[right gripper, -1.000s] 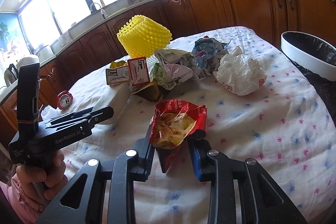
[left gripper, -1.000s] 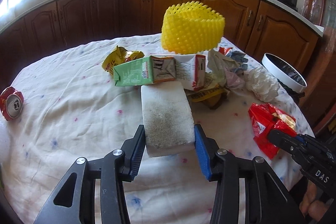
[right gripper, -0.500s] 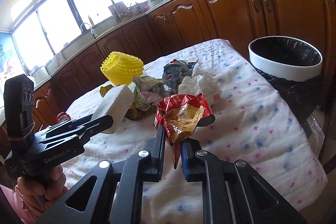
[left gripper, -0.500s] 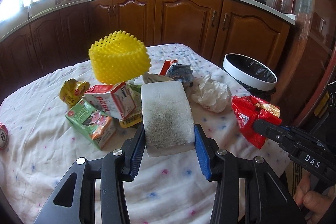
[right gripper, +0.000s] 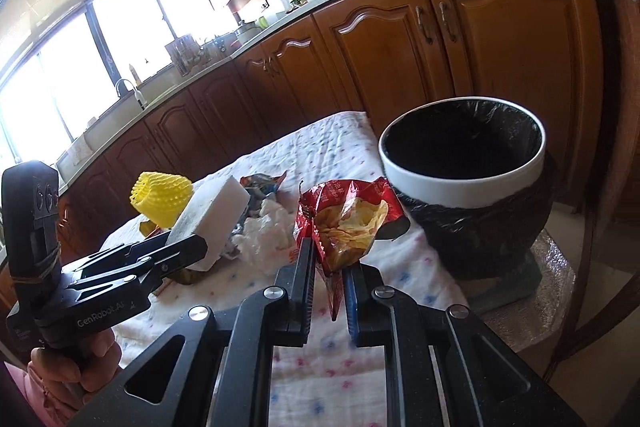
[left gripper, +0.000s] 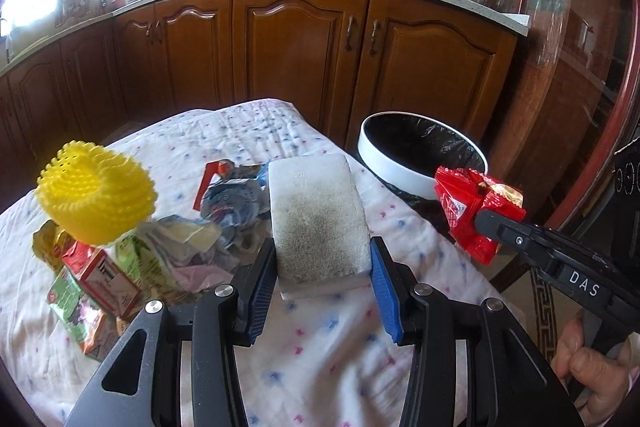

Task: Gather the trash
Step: 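Carry both items over the bin and open both tools to drop them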

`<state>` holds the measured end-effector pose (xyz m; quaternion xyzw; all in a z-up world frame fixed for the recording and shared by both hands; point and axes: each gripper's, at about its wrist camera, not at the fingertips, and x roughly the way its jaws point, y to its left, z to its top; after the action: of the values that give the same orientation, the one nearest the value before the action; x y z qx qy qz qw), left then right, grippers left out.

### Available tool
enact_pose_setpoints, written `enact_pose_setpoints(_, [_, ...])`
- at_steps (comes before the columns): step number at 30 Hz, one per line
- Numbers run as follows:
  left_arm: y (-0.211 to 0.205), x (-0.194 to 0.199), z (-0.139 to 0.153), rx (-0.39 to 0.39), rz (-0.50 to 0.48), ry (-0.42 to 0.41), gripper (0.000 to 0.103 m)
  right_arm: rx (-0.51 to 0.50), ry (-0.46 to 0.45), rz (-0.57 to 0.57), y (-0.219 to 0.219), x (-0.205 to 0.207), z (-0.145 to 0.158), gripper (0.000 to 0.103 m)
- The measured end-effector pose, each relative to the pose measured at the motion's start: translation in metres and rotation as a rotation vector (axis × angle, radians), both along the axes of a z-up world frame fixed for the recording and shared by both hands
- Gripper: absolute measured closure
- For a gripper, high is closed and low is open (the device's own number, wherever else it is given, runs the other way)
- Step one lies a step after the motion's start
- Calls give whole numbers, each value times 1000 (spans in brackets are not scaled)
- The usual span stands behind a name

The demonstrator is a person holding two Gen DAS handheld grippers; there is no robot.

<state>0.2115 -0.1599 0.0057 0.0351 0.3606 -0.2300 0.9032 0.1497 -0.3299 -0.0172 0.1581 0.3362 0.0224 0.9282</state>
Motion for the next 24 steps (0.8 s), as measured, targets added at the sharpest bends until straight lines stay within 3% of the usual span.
enact_pose_setpoints(10, [-59, 53, 2, 5, -86, 18, 59, -10, 15, -79, -66, 37, 14, 90])
enact_pose_setpoints(24, [-143, 149, -10, 66, -179, 94, 57, 13, 146, -104, -129, 91, 9, 88])
